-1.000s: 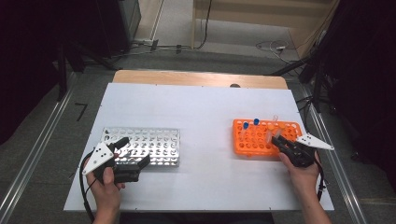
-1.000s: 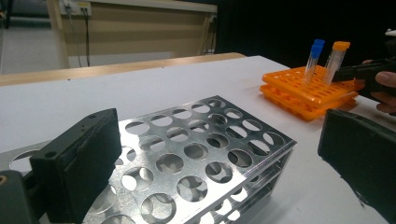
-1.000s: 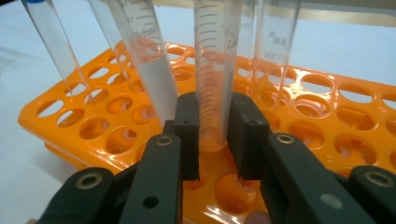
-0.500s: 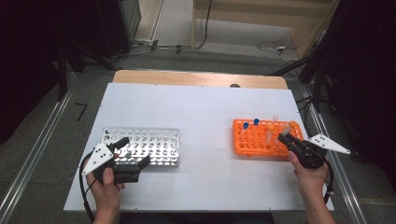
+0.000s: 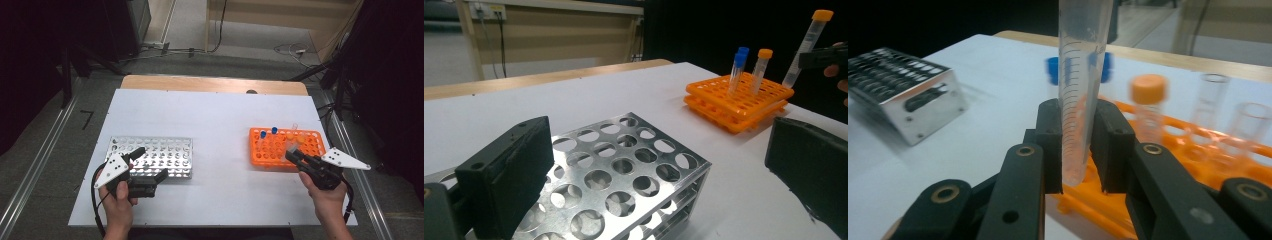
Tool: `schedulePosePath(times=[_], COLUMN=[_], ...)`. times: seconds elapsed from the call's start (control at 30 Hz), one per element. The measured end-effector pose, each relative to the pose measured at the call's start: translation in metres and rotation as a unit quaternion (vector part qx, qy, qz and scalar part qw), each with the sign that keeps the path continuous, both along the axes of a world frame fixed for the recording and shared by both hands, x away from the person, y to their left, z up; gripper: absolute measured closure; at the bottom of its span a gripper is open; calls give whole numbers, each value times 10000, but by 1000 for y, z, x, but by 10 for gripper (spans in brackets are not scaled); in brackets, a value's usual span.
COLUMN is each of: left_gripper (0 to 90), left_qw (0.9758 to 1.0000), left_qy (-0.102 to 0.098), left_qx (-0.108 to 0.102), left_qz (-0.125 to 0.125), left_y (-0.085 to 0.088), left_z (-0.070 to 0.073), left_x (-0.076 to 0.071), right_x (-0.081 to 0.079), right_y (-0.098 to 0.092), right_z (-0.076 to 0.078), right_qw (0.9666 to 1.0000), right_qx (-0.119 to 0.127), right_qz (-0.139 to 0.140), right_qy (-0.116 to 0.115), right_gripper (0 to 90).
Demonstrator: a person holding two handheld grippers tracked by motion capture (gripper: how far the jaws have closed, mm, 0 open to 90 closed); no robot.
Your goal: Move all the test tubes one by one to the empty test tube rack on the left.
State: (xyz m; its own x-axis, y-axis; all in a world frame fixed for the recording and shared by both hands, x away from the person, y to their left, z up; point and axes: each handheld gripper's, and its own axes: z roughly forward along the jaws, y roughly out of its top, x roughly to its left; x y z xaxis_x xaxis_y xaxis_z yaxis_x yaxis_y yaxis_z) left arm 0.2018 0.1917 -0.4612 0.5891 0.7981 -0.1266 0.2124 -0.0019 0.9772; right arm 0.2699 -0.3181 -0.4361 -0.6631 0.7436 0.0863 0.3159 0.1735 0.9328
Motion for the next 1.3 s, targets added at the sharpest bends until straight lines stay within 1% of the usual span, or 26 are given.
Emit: schedulePosePath(times=[0.1,0.13,0.17,0.2,0.27,0.3,0.4,0.43,0.5,0.57,0.6,0.63,0.7,0.83,0.87,0.9,0.93,0.97,1.0,1.03,1.07,1.13,1.2,1.23,1.27,1.3], left_gripper=[0,0,0,0,0,0,0,0,0,3,3,22,27,82,82,107,119,131,151,167,185,230,274,274,330,354], left_qw=[10000,10000,9999,9999,9996,9996,9991,9989,9987,9982,9980,9978,9974,9967,9966,9963,9961,9961,9957,9957,9954,9950,9936,9930,9921,9907], left_qy=[-9,-9,5,34,99,99,127,135,165,184,192,204,219,272,284,313,361,361,414,414,478,491,528,531,534,551], left_qx=[-4,-4,1,30,36,36,53,59,71,37,34,28,37,175,186,199,170,170,131,131,85,49,39,39,30,-17], left_qz=[-67,-67,-116,-151,-266,-266,-397,-444,-478,-568,-604,-624,-686,-746,-752,-779,-792,-792,-819,-819,-822,-865,-997,-1050,-1132,-1248], left_y=[-8,-8,-10,-13,-20,-20,-29,-32,-38,-43,-46,-50,-56,-69,-73,-77,-82,-82,-87,-87,-91,-93,-97,-99,-102,-105], left_z=[3,3,3,4,4,4,5,5,5,6,7,7,8,9,9,9,9,9,9,9,9,9,10,10,10,11], left_x=[-1,-1,0,0,1,1,1,2,1,1,1,1,1,0,0,-1,-1,-1,0,0,0,0,0,-1,-1,-1], right_x=[-2,-3,-3,-3,-4,-4,-5,-6,-6,-7,-7,-8,-9,-12,-12,-14,-15,-15,-17,-18,-19,-20,-22,-22,-24,-25], right_y=[14,19,19,29,36,36,48,54,57,65,65,72,75,89,89,97,99,99,106,109,112,117,122,122,128,130], right_z=[-1,-2,-2,-4,-6,-6,-9,-11,-11,-14,-14,-16,-16,-20,-20,-22,-23,-23,-24,-25,-26,-28,-29,-29,-31,-32], right_qw=[9997,9994,9994,9986,9978,9978,9964,9954,9951,9936,9936,9923,9917,9884,9884,9864,9859,9859,9840,9833,9825,9807,9792,9792,9771,9765], right_qx=[-32,-19,-19,-33,-56,-56,-63,-109,-109,-98,-98,-128,-138,-204,-204,-249,-251,-251,-289,-307,-328,-390,-418,-418,-482,-494], right_qz=[259,330,330,514,635,635,826,929,959,1096,1096,1192,1243,1463,1463,1587,1619,1619,1716,1756,1798,1877,1945,1945,2034,2057], right_qy=[21,66,66,123,153,153,202,207,226,272,272,296,295,339,339,350,354,354,373,372,370,378,395,395,390,402], right_gripper=[733,733,733,733,733,733,734,734,733,733,733,733,734,733,733,733,733,733,734,734,734,733,733,733,733,734])
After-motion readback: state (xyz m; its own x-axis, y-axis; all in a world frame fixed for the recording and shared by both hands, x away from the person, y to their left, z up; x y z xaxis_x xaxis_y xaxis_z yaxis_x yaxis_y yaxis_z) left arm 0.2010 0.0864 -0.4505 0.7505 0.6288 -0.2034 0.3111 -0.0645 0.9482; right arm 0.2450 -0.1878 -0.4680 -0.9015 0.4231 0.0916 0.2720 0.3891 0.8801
